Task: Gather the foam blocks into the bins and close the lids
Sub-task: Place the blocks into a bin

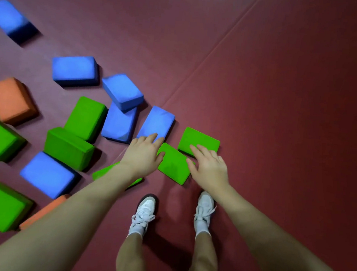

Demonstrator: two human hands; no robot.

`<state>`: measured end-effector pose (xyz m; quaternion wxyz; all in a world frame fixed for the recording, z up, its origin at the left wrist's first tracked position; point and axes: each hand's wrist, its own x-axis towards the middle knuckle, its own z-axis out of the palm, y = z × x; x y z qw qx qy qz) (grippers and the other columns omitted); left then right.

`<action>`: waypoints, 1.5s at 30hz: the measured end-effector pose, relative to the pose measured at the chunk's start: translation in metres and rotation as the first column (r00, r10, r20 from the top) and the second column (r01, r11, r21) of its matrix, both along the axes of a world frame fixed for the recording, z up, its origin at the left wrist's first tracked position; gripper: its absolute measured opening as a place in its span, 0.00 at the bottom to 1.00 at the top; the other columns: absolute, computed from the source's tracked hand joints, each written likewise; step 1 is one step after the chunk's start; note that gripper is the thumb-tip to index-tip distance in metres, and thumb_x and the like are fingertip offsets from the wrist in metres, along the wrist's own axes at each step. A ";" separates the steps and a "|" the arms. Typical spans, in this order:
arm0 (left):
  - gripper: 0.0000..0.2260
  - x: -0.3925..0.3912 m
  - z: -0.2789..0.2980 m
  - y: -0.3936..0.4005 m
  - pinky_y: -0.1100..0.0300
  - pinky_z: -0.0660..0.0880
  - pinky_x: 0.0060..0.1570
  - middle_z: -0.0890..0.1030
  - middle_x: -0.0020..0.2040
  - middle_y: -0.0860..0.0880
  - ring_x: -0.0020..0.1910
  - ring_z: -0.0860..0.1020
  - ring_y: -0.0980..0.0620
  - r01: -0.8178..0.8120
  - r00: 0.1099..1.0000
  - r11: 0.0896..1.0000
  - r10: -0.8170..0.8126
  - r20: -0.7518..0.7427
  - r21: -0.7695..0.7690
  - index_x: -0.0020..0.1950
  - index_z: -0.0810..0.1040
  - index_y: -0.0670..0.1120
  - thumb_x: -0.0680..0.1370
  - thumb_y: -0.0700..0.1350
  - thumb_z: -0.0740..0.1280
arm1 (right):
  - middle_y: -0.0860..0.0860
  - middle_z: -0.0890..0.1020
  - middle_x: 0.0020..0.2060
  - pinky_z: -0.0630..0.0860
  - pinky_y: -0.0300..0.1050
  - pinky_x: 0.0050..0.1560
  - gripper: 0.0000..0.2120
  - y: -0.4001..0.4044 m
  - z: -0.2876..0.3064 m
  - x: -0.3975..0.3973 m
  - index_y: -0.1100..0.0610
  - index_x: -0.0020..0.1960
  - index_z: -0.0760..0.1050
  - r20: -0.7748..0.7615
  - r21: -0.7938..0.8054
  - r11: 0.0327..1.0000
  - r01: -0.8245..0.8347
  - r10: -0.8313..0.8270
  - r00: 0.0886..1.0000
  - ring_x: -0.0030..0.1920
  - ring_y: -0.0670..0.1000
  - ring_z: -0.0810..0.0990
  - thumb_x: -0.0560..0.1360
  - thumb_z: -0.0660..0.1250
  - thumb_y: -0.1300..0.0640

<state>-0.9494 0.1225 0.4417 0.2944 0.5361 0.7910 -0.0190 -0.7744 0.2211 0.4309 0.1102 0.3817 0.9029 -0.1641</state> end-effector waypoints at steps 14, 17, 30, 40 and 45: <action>0.24 0.068 -0.223 0.069 0.51 0.63 0.65 0.62 0.76 0.45 0.69 0.66 0.42 -0.268 0.963 0.953 0.271 0.001 -0.138 0.76 0.62 0.47 0.81 0.54 0.58 | 0.49 0.71 0.69 0.68 0.51 0.61 0.25 0.111 -0.223 0.034 0.50 0.74 0.65 0.107 -0.140 0.954 -0.264 0.279 0.954 0.65 0.57 0.71 0.79 0.59 0.43; 0.25 0.082 -0.268 0.067 0.51 0.62 0.66 0.60 0.76 0.45 0.71 0.63 0.42 -0.261 0.965 0.951 0.263 -0.007 -0.165 0.76 0.60 0.47 0.81 0.55 0.57 | 0.49 0.70 0.70 0.67 0.51 0.61 0.26 0.114 -0.269 0.043 0.49 0.74 0.64 0.133 -0.153 0.946 -0.287 0.308 0.942 0.65 0.57 0.71 0.79 0.58 0.42; 0.34 0.083 -0.479 0.081 0.46 0.48 0.74 0.42 0.79 0.50 0.78 0.44 0.45 -0.179 0.984 0.969 0.173 -0.047 -0.169 0.79 0.48 0.52 0.78 0.60 0.60 | 0.53 0.75 0.68 0.58 0.53 0.68 0.31 0.106 -0.484 0.057 0.52 0.71 0.69 0.059 -0.021 0.915 -0.403 0.404 0.913 0.67 0.59 0.72 0.75 0.56 0.37; 0.43 0.088 -0.526 0.056 0.44 0.45 0.73 0.41 0.79 0.53 0.77 0.41 0.46 -0.134 0.985 0.991 0.131 -0.115 -0.024 0.78 0.41 0.54 0.73 0.70 0.58 | 0.50 0.69 0.72 0.46 0.59 0.72 0.39 0.064 -0.530 0.077 0.54 0.76 0.62 0.019 0.115 0.943 -0.312 0.312 0.950 0.74 0.58 0.61 0.72 0.53 0.31; 0.44 0.090 -0.518 0.035 0.42 0.46 0.72 0.44 0.79 0.53 0.77 0.45 0.43 -0.144 0.983 0.988 0.137 -0.120 -0.051 0.78 0.42 0.55 0.72 0.67 0.63 | 0.52 0.71 0.71 0.45 0.60 0.69 0.43 0.041 -0.532 0.076 0.59 0.76 0.60 -0.025 0.006 0.980 -0.200 0.200 0.980 0.72 0.64 0.64 0.70 0.65 0.34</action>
